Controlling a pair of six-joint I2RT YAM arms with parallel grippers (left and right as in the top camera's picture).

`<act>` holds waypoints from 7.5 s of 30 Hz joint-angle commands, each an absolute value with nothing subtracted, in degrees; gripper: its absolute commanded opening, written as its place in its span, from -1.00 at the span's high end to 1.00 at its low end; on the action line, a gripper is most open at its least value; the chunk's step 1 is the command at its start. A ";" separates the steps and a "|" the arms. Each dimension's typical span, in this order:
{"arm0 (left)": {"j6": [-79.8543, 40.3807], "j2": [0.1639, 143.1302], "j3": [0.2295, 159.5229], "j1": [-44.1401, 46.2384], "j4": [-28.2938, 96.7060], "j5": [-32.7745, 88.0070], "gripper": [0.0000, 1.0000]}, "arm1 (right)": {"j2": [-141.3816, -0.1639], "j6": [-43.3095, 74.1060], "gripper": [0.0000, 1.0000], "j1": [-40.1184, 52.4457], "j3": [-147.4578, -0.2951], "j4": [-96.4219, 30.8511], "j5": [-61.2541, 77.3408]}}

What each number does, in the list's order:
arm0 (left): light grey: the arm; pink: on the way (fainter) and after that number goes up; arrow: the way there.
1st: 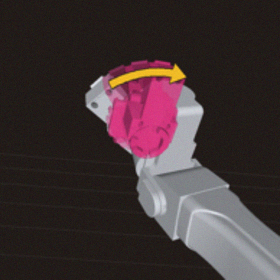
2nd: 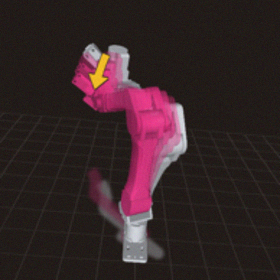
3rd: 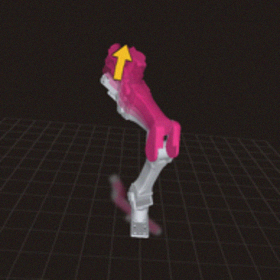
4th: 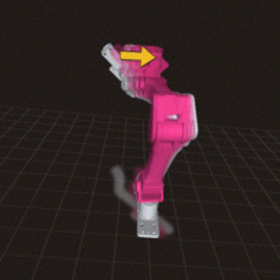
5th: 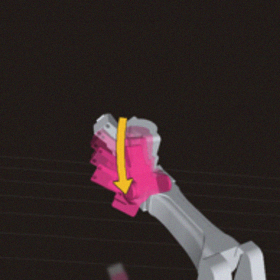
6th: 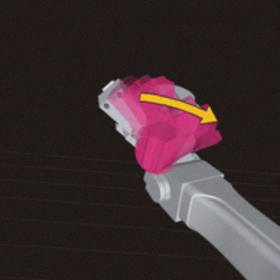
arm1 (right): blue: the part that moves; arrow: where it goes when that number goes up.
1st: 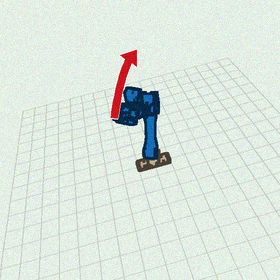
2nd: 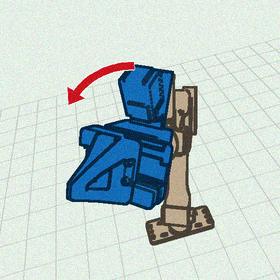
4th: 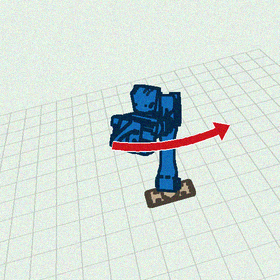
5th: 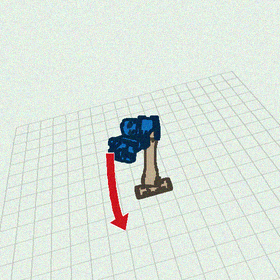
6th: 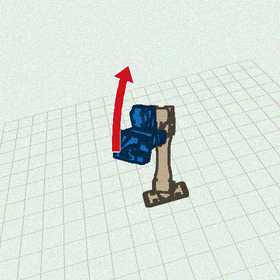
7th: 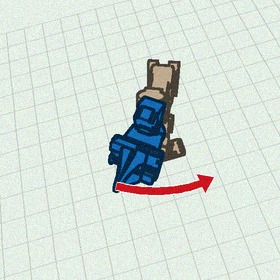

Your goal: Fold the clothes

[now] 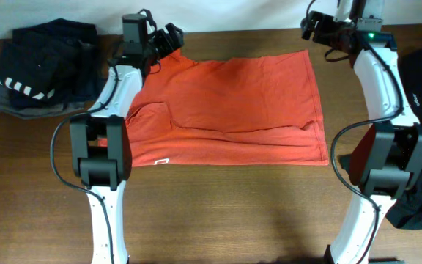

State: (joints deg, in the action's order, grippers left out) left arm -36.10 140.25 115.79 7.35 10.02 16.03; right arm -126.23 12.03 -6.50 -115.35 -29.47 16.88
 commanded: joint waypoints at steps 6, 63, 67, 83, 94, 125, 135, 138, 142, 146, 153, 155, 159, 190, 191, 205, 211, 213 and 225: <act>-41.23 142.21 117.08 9.61 13.34 11.35 -0.93 | -129.71 12.34 -0.97 -5.67 -116.25 -31.48 17.30; -49.19 147.65 117.86 9.69 9.67 7.90 -0.68 | -144.55 18.94 -1.00 -5.74 -116.25 -11.53 10.90; -49.19 147.65 117.86 9.69 9.69 7.86 -0.68 | -144.94 18.94 -1.00 -5.74 -116.25 -11.55 10.24; -49.21 147.65 117.86 9.72 9.72 7.68 -0.68 | -147.74 18.94 -0.81 -5.32 -116.25 -12.03 8.23; -49.21 147.65 117.86 9.76 9.76 7.70 -0.68 | -147.76 16.56 -0.63 -2.13 -116.25 -15.66 -1.45; -45.34 147.63 119.94 9.69 8.34 11.18 -0.43 | -148.59 18.55 0.20 -1.23 -116.27 -16.43 -7.38; -45.34 147.65 121.14 9.65 9.10 11.09 -0.42 | -148.59 18.55 0.20 -1.23 -116.27 -17.19 -7.33; -45.32 147.68 121.12 9.65 9.82 10.81 -0.40 | -148.59 19.03 0.21 -1.23 -116.27 -17.39 -7.31; -45.34 147.83 121.12 9.65 9.91 10.46 -0.21 | -148.59 19.20 0.38 -1.13 -116.27 -17.67 -7.35; -45.32 148.20 121.12 9.58 11.09 8.27 0.50 | -148.59 19.73 0.76 -1.13 -116.27 -17.65 -7.35; -45.28 148.18 121.14 9.41 11.88 7.16 0.98 | -147.35 20.03 0.92 -1.13 -116.81 -17.85 -7.35; -44.75 148.11 121.25 9.02 12.36 7.94 0.98 | -146.43 20.01 0.92 -1.13 -116.81 -18.28 -7.38; -43.38 147.55 121.49 8.01 13.56 10.66 0.98 | -144.97 19.79 0.92 -1.30 -116.86 -19.35 -7.46; -30.06 134.06 121.84 6.22 38.17 3.05 0.98 | -135.61 16.78 0.92 -2.04 -117.34 -35.03 -12.29; -30.06 133.67 121.82 6.22 39.29 2.11 0.98 | -135.35 16.78 0.92 -2.04 -117.34 -35.48 -12.29; -28.56 131.11 121.82 6.22 54.04 -6.02 0.98 | -131.39 15.55 0.92 -2.13 -117.34 -43.70 -12.75; -28.56 130.34 121.84 6.22 60.47 -8.93 0.98 | -131.09 15.27 0.92 -2.39 -117.34 -48.56 -12.80; -28.56 129.84 121.84 6.22 62.96 -10.74 0.98 | -131.07 15.25 0.92 -2.39 -117.34 -49.36 -12.80; -28.56 127.48 121.84 6.22 75.18 -12.47 0.98 | -129.25 15.27 0.92 -2.37 -117.34 -55.70 -15.86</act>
